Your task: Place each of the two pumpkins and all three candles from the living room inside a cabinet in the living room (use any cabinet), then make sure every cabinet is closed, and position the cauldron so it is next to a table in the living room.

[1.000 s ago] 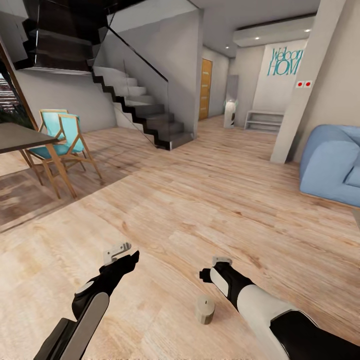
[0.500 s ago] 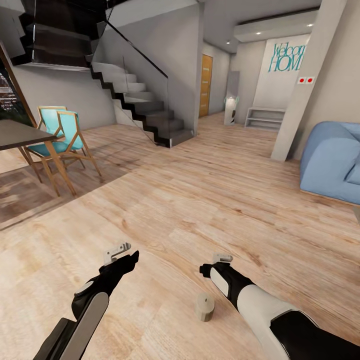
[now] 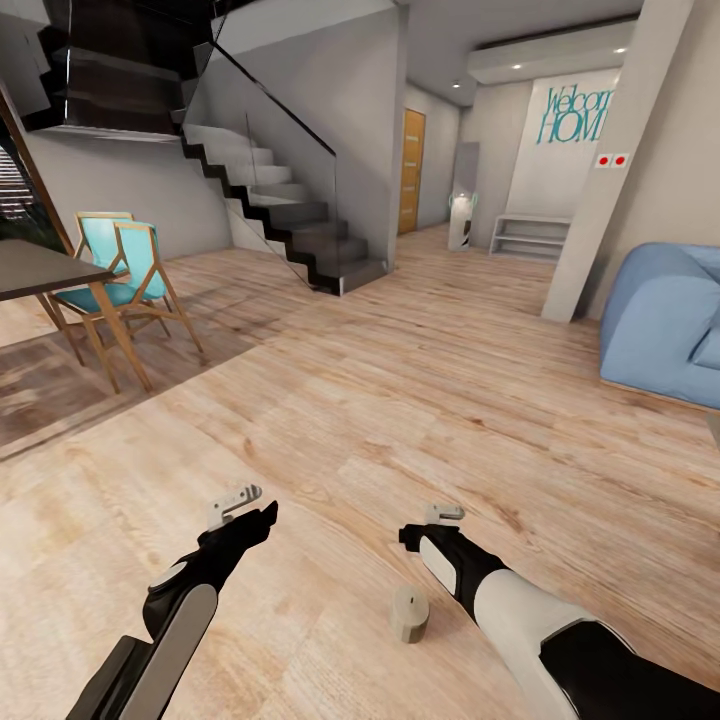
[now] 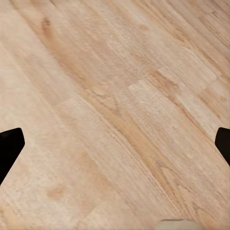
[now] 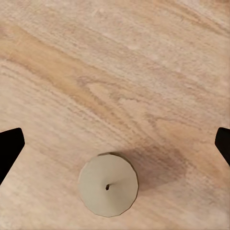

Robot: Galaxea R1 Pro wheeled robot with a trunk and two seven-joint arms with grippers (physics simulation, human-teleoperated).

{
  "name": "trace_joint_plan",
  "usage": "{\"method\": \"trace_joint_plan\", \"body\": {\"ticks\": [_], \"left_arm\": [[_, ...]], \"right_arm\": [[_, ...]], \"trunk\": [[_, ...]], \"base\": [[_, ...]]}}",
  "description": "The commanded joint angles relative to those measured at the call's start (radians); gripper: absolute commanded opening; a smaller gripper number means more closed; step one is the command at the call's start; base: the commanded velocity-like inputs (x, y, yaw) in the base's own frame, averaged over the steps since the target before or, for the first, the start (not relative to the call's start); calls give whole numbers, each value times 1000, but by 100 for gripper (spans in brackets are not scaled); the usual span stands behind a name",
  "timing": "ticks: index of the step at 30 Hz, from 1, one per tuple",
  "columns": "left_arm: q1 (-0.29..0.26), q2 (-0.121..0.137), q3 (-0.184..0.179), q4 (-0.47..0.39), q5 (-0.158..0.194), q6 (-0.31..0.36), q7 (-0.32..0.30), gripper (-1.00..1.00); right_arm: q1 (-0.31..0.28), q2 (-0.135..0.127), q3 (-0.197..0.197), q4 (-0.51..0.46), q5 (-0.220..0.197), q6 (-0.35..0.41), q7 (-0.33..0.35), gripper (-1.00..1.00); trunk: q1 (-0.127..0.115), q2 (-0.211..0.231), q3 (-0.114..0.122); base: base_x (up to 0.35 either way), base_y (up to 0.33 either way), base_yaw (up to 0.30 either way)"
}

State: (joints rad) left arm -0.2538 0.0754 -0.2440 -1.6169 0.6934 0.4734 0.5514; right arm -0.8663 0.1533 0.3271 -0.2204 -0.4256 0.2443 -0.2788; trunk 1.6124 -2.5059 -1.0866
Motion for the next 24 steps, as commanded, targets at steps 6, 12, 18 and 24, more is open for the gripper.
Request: {"method": "trace_joint_plan", "body": {"ticks": [6,12,18,24], "left_arm": [[-1,1,-3,-1,9,1,10,100],[-1,1,-3,-1,9,1,10,100],[-1,1,-3,-1,9,1,10,100],[-1,2,-2,-1,9,1,10,100]], "right_arm": [[0,-1,9,-2,-7,6,-6,100],[0,-1,9,-2,-7,6,-6,100],[0,-1,9,-2,-7,5,-6,100],[0,-1,9,-2,-7,4,-6,100]], "trunk": [[2,-1,-16],[4,-3,-40],[7,-4,-63],[10,-6,-86]], "base": [[0,0,0],[0,0,0],[0,0,0],[0,0,0]]}}
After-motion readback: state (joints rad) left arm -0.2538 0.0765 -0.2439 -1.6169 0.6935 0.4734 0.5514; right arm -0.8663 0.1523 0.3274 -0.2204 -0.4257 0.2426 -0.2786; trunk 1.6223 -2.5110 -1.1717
